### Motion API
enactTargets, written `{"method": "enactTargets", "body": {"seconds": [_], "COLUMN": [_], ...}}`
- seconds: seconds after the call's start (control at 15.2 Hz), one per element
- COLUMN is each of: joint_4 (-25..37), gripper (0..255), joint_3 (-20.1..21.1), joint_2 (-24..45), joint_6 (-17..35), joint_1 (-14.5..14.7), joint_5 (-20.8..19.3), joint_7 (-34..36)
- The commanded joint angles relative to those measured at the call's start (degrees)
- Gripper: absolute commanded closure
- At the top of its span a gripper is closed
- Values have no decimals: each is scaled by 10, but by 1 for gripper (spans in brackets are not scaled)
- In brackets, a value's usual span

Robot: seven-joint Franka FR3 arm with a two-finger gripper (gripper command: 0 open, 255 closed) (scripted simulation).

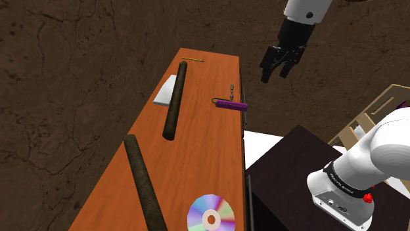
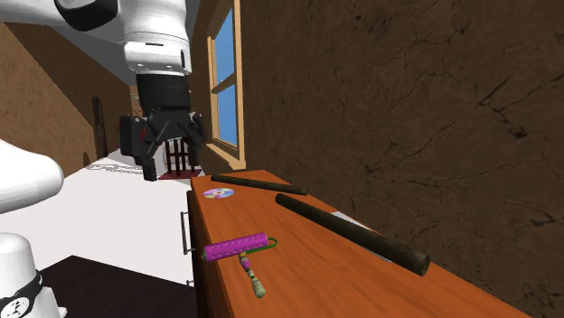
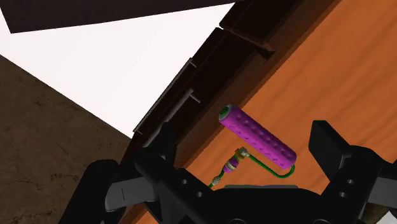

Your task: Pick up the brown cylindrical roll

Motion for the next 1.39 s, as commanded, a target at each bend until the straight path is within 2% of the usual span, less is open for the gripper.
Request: {"method": "enactTargets", "body": {"seconds": [0.0, 0.33, 0.66, 1.06, 1.32], "joint_4": [15, 53, 111, 207, 287], "gripper": [0, 0, 0, 0, 0], "joint_3": [25, 81, 131, 170, 172], "joint_2": [35, 124, 226, 364, 459], "joint_6": [32, 109, 177, 236, 255], "joint_1": [-3, -15, -32, -41, -27], "joint_5": [13, 25, 4, -68, -134], "joint_7": [43, 141, 246, 389, 485]}}
